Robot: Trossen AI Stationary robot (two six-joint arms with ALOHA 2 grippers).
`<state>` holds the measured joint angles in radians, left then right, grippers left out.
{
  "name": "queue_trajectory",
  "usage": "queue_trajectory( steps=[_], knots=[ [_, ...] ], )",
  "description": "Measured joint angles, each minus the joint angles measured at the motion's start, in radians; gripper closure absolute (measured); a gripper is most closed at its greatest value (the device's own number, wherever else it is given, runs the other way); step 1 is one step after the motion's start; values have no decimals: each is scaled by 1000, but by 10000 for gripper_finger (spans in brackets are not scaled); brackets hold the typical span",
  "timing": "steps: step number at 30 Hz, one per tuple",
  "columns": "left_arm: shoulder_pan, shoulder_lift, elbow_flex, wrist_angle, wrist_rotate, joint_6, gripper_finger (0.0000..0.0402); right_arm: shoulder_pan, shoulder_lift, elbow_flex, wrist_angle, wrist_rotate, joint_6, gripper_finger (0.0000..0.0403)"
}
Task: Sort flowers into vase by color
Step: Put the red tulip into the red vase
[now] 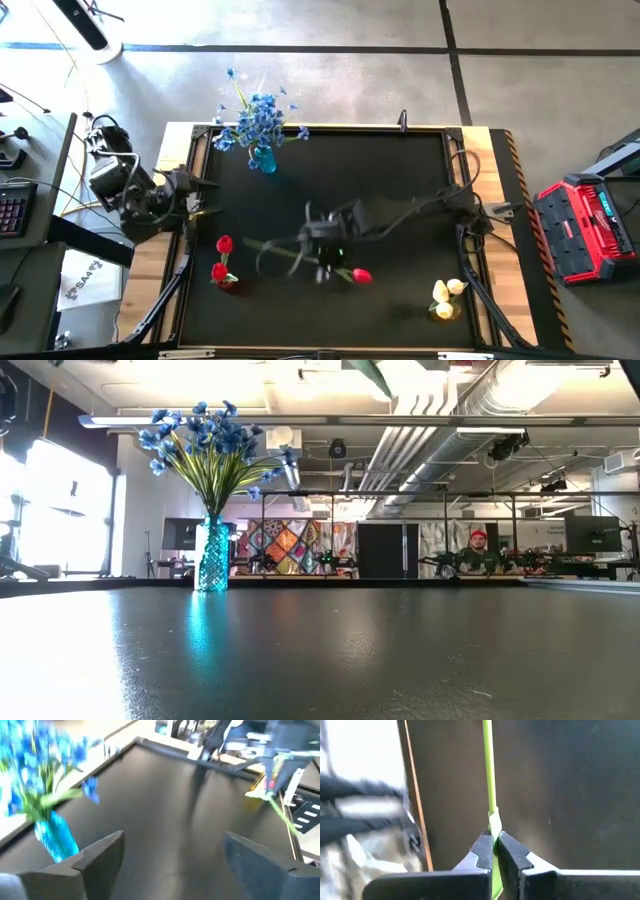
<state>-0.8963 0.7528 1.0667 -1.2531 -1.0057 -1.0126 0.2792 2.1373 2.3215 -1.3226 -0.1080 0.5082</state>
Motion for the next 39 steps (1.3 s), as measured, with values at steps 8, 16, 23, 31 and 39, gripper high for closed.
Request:
queue_trajectory(
  steps=[8, 16, 23, 31, 39],
  knots=[
    [0, 28, 113, 183, -68, 540, 135, -162, -44, 0, 201, -123, 261, 403],
    [11, 117, 134, 439, -99, 1187, 140, -269, -37, 0, 526, -266, 497, 403],
    [106, 229, 134, 534, -123, 1443, 140, -288, -32, 0, 646, -314, 576, 403],
    [248, 328, 134, 554, -40, 1619, 140, -287, -18, 0, 646, -366, 592, 403],
    [323, 334, 134, 563, -1, 1653, 165, -292, -16, 0, 667, -349, 616, 403]
  ],
)
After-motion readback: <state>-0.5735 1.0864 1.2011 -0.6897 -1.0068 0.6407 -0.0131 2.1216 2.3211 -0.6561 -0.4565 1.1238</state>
